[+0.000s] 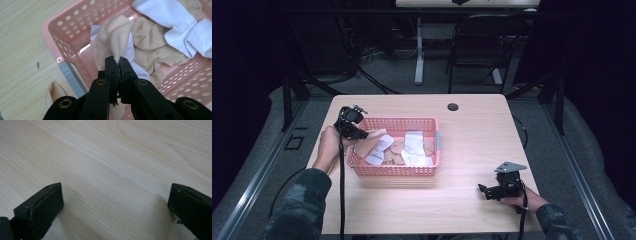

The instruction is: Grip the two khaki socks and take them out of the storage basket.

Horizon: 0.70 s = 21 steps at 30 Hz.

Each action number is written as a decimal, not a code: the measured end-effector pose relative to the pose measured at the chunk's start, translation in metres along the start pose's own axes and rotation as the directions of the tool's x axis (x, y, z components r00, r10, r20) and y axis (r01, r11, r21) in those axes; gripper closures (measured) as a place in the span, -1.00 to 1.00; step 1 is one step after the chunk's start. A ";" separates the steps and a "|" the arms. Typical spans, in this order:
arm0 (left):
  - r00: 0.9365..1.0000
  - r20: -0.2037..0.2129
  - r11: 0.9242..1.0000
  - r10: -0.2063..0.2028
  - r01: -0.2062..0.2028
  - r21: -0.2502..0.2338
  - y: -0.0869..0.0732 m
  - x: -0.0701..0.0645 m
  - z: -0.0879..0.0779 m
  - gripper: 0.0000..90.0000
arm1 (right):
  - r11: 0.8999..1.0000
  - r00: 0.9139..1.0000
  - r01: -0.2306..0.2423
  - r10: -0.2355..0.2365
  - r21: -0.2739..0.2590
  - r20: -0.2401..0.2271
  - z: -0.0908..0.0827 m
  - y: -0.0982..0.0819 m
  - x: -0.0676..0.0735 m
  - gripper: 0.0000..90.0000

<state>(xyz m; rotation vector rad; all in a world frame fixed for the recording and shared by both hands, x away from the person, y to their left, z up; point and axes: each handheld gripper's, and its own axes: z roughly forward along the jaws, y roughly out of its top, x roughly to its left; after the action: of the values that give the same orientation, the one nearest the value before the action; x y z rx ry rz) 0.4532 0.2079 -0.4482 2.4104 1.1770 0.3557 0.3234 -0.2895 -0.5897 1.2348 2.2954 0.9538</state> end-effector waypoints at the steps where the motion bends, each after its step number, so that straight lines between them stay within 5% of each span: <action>1: 1.000 0.007 1.000 -0.002 0.002 0.003 0.000 0.000 -0.001 0.93 | 1.000 1.000 0.001 -0.001 -0.001 0.000 0.000 0.000 0.000 -1.00; 21: 0.999 0.015 0.998 0.049 -0.048 -0.043 0.024 -0.009 -0.031 0.93 | 1.000 1.000 0.000 0.000 0.000 0.001 0.000 0.000 0.000 -1.00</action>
<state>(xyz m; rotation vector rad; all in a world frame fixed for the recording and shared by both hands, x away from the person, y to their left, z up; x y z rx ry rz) 0.4516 0.1956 -0.4100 2.4040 1.0951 0.3724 0.3232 -0.2893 -0.5897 1.2355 2.2940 0.9533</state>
